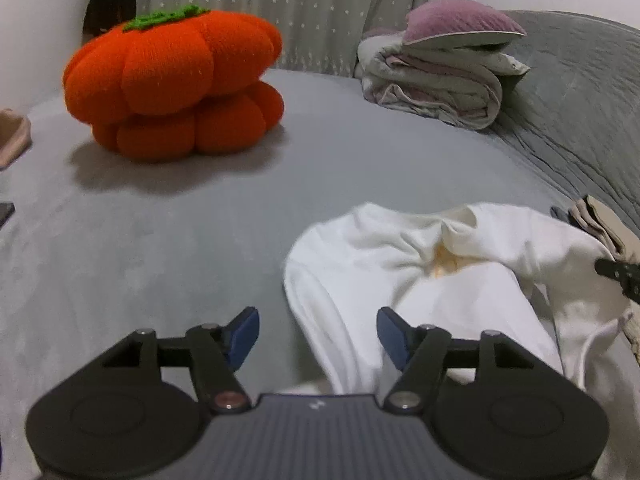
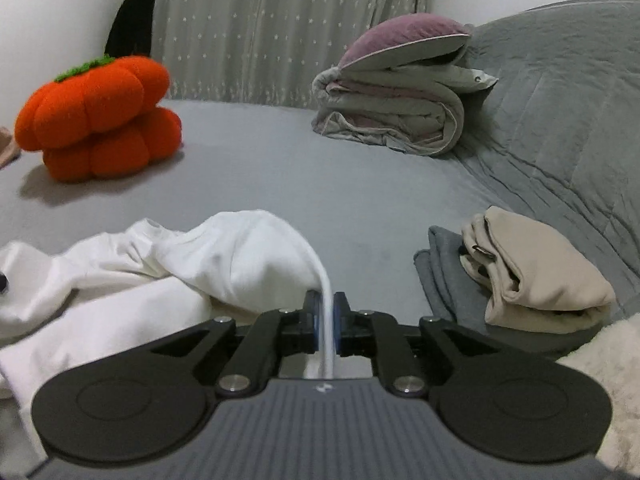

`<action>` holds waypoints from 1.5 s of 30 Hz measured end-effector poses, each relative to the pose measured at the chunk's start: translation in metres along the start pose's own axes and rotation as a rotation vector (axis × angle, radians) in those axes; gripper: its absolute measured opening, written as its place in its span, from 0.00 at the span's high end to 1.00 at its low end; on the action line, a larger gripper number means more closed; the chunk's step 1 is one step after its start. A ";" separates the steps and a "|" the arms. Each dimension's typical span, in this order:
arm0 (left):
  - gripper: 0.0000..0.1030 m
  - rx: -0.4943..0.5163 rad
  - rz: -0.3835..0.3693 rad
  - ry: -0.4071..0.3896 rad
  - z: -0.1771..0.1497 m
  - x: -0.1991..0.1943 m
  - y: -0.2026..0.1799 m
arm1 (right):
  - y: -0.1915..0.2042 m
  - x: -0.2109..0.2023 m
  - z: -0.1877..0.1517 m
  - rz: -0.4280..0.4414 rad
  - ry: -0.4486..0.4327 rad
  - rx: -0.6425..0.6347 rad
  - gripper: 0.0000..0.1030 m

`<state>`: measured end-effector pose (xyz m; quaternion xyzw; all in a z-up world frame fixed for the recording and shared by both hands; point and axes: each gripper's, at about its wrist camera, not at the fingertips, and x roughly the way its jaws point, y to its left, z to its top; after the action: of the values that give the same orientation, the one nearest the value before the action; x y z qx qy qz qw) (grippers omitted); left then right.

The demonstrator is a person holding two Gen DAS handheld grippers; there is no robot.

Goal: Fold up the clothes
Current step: 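Grasp the shirt with both grippers and lift it high to shake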

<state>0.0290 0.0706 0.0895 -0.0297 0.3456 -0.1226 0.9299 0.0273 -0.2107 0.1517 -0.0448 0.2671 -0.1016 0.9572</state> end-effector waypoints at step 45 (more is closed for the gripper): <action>0.94 -0.134 0.123 -0.688 0.062 -0.160 0.073 | 0.005 -0.130 0.032 -0.209 -0.689 -0.223 0.98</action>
<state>-0.0325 0.1795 0.2280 -0.1091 0.0203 -0.0262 0.9935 -0.0640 -0.1768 0.2438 -0.2073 -0.0674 -0.1482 0.9646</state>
